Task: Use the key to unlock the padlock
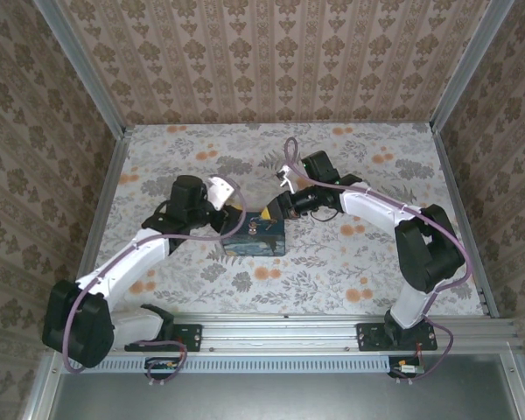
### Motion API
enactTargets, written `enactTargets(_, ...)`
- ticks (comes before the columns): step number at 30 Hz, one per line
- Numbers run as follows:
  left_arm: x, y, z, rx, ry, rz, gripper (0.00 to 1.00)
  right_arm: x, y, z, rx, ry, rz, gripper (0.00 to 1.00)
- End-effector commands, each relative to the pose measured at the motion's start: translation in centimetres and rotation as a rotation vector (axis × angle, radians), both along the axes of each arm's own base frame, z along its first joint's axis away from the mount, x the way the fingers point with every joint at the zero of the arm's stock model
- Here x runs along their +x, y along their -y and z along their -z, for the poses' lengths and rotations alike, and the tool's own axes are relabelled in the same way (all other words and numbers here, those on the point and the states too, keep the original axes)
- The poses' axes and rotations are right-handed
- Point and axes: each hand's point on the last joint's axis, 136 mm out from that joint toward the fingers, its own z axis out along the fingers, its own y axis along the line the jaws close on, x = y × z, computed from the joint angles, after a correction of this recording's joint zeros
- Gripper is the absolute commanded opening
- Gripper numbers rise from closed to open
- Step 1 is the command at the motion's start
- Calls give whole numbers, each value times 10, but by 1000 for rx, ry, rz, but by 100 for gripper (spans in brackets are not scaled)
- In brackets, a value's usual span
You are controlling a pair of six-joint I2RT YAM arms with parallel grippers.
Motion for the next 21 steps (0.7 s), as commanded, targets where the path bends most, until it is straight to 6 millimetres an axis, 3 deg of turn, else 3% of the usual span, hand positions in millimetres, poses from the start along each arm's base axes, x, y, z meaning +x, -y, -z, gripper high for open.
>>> enactTargets(1, -6, -4, -3, -99, -96, -90, 47, 0, -1, -4, 11, 10, 35, 26)
enactTargets(6, -2, -31, 21, -116, -316, -246, 41, -3, -6, -9, 31, 33, 51, 26)
enactTargets(11, -12, -28, 39, -150, -411, -229, 37, -7, -14, -14, 65, 72, 37, 26)
enactTargets(21, -14, -13, 42, -211, -465, -171, 30, -11, -35, -37, 161, 126, 3, 26)
